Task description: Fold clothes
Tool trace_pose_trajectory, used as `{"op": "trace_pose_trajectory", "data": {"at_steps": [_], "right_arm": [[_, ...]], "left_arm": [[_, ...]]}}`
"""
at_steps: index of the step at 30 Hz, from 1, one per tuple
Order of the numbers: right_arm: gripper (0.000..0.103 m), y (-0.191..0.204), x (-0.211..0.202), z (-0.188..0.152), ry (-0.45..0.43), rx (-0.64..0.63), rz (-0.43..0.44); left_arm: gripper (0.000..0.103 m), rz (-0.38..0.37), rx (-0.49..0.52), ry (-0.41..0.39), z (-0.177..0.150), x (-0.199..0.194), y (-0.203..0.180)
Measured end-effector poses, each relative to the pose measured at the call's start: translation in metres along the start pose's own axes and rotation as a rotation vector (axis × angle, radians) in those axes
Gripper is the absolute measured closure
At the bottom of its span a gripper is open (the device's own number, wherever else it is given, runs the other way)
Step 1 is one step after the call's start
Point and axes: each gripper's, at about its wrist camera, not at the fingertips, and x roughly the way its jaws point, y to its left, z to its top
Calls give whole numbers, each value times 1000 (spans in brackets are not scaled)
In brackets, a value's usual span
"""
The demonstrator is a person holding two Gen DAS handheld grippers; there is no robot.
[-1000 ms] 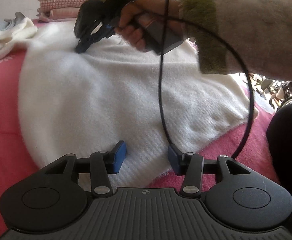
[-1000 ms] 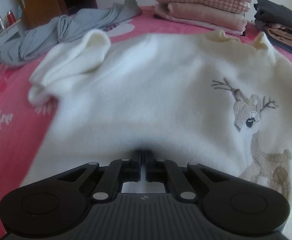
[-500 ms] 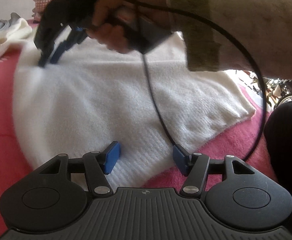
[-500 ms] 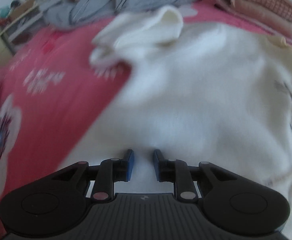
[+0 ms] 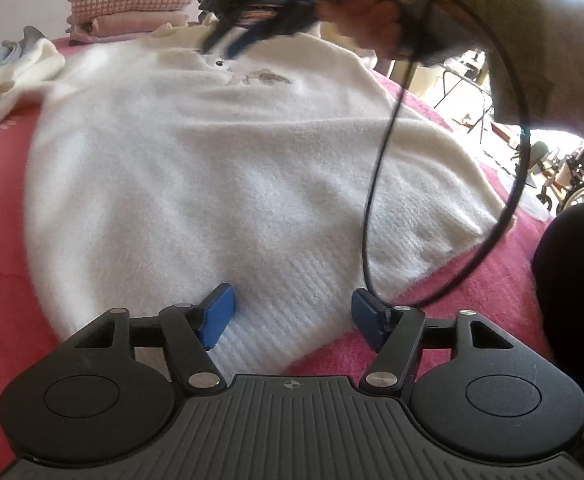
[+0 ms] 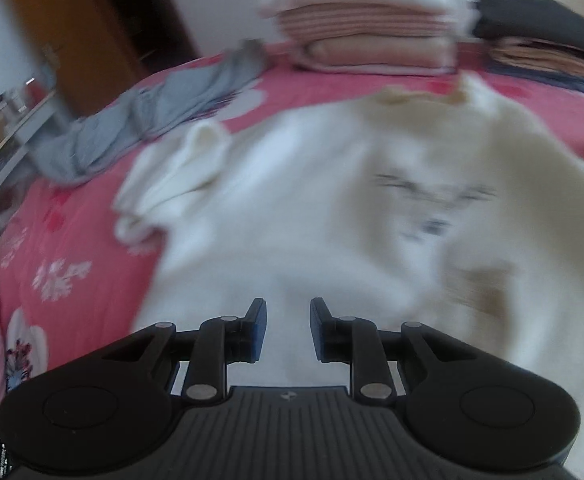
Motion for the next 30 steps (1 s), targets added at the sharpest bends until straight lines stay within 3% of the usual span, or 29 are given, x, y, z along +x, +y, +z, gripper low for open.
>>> {"op": "trace_pose_trajectory", "data": {"at_steps": [5,9,13,18,24,27,30], "right_arm": [[73,-44,-31,-14,23,75,-105],[73,-78,-37,-28,104,128,-172],[74,-103,3,-33,208,211,-216],[75,-114,30,3,96,225,-264],[77,-140,20,10,10,368,-199],[74,-124,1,2,36,335,-122],[73,-114,-2,-2,87,278,-119]], "left_arm": [[27,-35,-27,6,2,0,3],[21,-57,-19,25,5,3,4],[20,-71,-6,34,5,4,4],[20,-75,2,39,4,3,4],[17,-85,-1,41,4,3,3],[17,-93,-10,43,3,3,5],[16,-100,-14,44,5,3,6]]}}
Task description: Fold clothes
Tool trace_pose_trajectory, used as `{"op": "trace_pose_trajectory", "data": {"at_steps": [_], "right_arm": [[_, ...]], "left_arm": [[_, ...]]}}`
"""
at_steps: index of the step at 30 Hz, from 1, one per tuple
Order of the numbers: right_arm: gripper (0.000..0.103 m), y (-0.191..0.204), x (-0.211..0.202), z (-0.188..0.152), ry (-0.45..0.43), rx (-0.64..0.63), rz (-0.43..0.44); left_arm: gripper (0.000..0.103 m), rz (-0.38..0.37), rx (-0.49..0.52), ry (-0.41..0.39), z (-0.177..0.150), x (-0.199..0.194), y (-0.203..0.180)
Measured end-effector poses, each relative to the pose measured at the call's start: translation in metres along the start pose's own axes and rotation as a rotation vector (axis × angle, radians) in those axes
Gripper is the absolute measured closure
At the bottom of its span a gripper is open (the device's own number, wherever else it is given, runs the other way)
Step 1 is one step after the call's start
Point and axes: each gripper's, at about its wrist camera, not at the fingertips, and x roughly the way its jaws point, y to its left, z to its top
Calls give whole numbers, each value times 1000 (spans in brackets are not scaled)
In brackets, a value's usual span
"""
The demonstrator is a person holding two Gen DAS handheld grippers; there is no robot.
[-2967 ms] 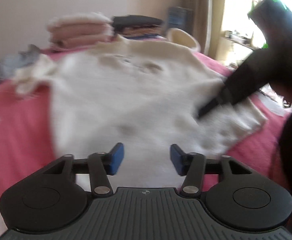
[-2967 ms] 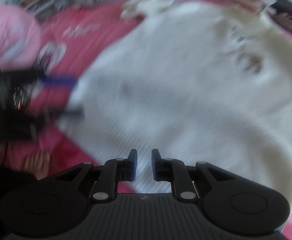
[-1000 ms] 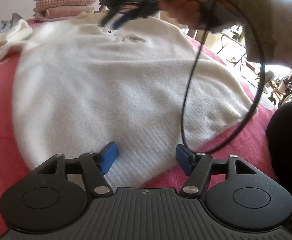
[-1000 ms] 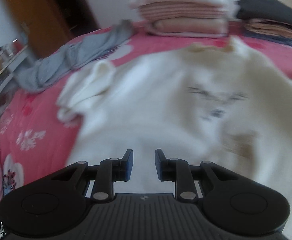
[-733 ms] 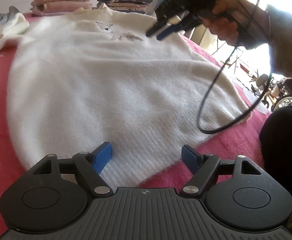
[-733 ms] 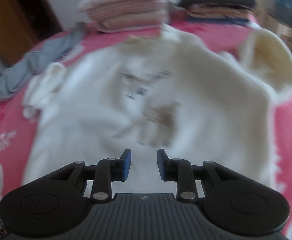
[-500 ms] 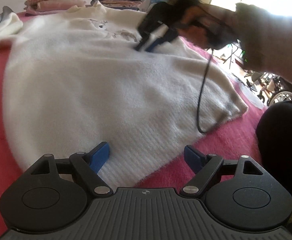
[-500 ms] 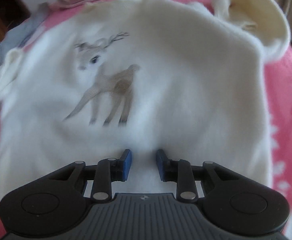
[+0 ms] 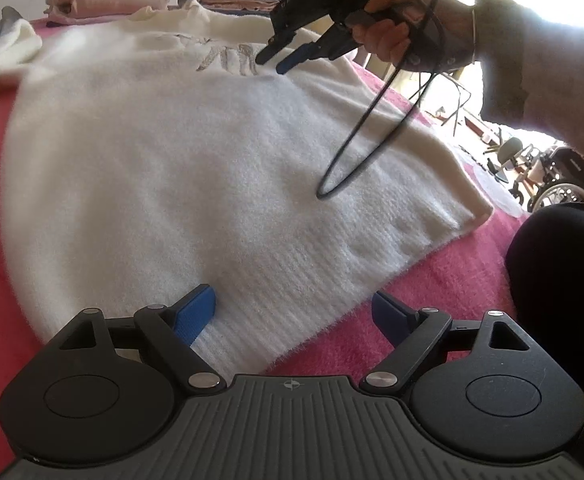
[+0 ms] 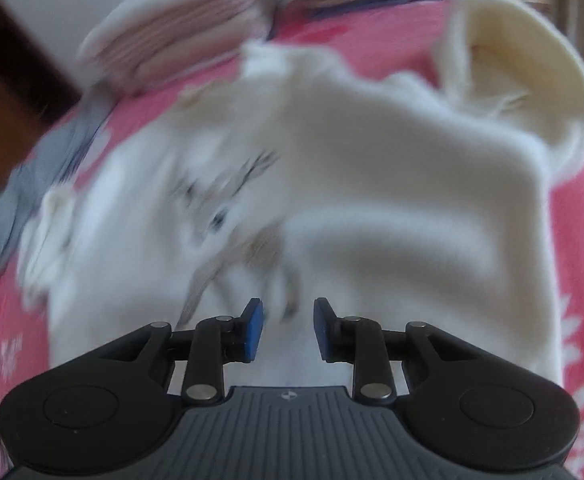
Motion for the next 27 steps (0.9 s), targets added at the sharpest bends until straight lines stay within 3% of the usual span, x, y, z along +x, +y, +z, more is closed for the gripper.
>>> {"op": "trace_pose_trajectory", "data": {"at_steps": [2,4,7,11,14,16,20,22,27], "right_arm": [[73,1,6,3,-22,-35,-72],[74,-13,11,13,-48,14,-128],[74,-31,-21,15,-84,116,-55],[73,-40,-54,-5,-13,77,-87],[73,-51,-44,-19,62,41,-169],[77,-64,-25,-22,57,1,-272],[84,-91,-16,-5,-24,135,-231],[88,-90,-17,0,-48,126,-247],[82,-83,-39,-6,-48,154,-210]], "left_arm": [[16,-5,-5,0,1,-1,1],[16,-9,-10,0,1,-1,2],[16,-13,-22,-2,2,-2,4],[16,-20,-8,8,2,-2,5],[16,-26,6,14,3,-2,5],[16,-26,13,17,3,-2,5],[16,-24,35,26,3,-2,3],[16,-24,44,30,4,-2,3],[16,-26,45,33,4,-2,4]]}}
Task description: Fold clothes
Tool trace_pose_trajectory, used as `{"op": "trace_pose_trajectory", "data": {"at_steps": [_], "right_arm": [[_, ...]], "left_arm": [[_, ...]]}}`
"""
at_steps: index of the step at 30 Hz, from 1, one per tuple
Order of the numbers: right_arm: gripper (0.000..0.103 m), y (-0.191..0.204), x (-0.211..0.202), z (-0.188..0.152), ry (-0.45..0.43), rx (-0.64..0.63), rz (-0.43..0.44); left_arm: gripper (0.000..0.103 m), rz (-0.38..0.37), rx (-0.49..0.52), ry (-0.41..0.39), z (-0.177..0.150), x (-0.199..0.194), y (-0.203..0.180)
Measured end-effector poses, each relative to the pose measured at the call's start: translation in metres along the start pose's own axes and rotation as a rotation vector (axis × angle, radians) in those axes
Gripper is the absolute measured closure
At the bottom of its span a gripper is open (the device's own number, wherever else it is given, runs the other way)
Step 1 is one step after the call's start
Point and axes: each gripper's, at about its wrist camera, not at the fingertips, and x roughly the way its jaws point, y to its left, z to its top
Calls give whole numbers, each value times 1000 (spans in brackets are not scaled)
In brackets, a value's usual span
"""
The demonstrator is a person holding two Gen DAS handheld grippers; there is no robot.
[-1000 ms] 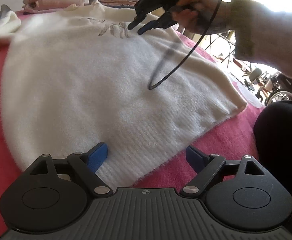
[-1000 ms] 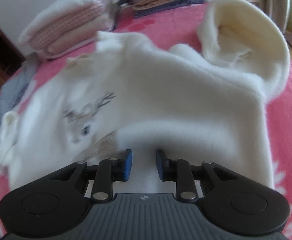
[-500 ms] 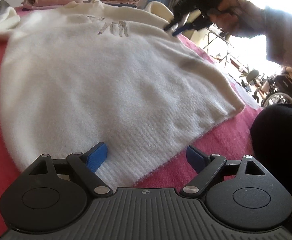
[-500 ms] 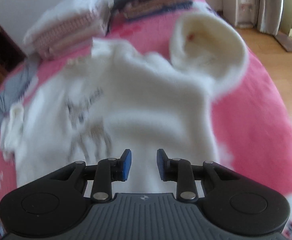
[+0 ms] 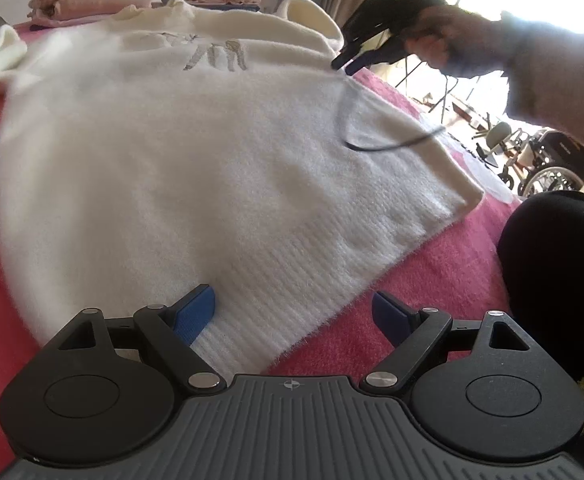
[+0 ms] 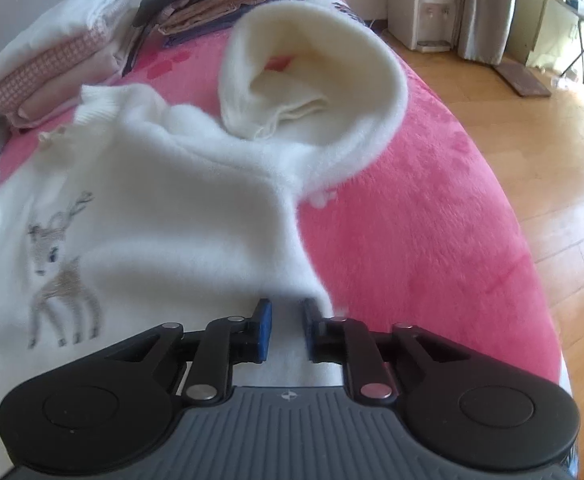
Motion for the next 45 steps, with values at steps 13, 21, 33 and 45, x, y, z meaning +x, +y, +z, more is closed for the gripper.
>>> {"op": "trace_pose_trajectory", "data": {"at_steps": [13,21,33,45], "right_arm": [[92,-49,-34,-61,95,106,104],[94,-37,-43,-108,195,-353,128],[88,-1,-56,-154,255,-660,100],[86,12,-89,-167,186,-636,200]], "left_arm": [[16,-3,20,21,2,0,1],[17,4,24,15,1,-1,1],[17,9,-25,2,2,-2,3],[18,47,-154,-9,-2,-17,15]]}}
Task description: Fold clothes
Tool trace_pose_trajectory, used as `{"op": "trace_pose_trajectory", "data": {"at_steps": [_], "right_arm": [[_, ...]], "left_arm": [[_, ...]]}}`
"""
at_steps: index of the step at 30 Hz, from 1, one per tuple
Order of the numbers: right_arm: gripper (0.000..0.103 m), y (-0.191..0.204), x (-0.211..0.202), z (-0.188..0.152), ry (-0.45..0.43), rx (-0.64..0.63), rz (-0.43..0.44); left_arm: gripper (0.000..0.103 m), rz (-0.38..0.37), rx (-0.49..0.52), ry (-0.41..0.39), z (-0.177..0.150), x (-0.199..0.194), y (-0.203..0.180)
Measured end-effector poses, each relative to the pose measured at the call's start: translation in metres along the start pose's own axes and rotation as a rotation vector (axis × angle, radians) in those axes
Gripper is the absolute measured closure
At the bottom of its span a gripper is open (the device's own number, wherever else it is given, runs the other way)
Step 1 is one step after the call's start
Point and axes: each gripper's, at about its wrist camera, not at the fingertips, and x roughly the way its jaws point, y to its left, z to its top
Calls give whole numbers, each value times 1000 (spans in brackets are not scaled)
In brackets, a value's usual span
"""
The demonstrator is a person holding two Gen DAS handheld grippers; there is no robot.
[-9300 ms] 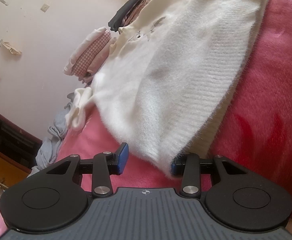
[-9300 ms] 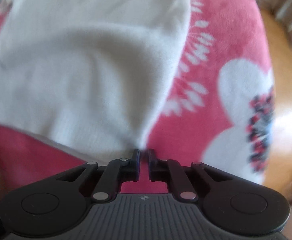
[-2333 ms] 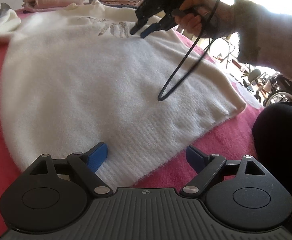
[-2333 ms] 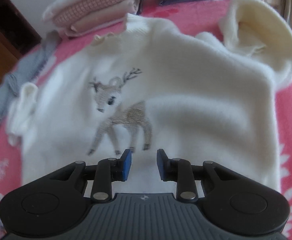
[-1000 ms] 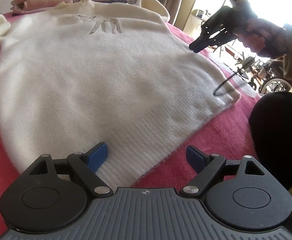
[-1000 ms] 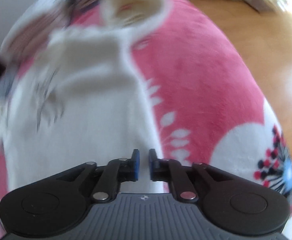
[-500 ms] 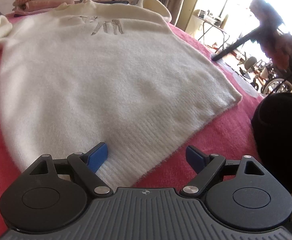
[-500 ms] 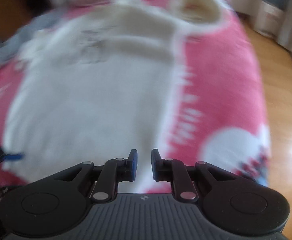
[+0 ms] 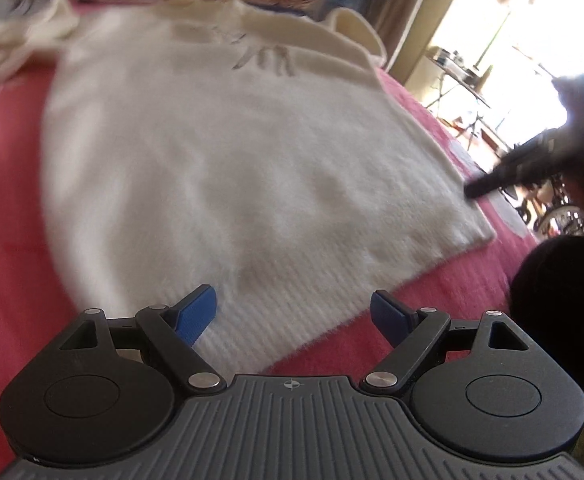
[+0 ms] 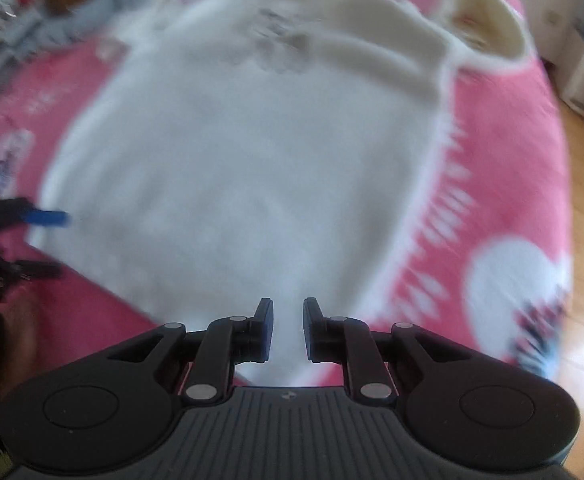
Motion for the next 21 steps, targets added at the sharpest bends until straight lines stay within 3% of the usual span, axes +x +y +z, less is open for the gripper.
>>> {"op": "trace_pose_trajectory", "data": {"at_steps": [2,6,10,12,14,15,19,20,21], "right_arm": [[85,-2,26,-7,118,-66,-36],[84,-20,8,-17,138,74,-16],[81,-8,-38,-30,8,129,-78],[74,0,-65,-31,-126,177,-66],[60,14,-89,-32,-273,218,-70],[60,23,-97,-30,-341,235,-74],[55,40,-118,-22,-467,311,-34],[36,44,-122,-22,-475,322,-36],[25,47,-127,-22,-482,333,-40]], "left_arm": [[18,19,8,3,-4,-5,-1],[18,76,-24,11,-8,-23,1],[18,124,-100,-4,-6,-43,2],[15,153,-121,-23,-2,-52,-2],[9,184,-136,-45,3,-60,-10],[6,198,-144,-55,6,-63,-14],[1,259,-164,-87,25,-74,-31],[0,275,-155,-97,29,-76,-35],[0,293,-144,-109,34,-78,-40]]}}
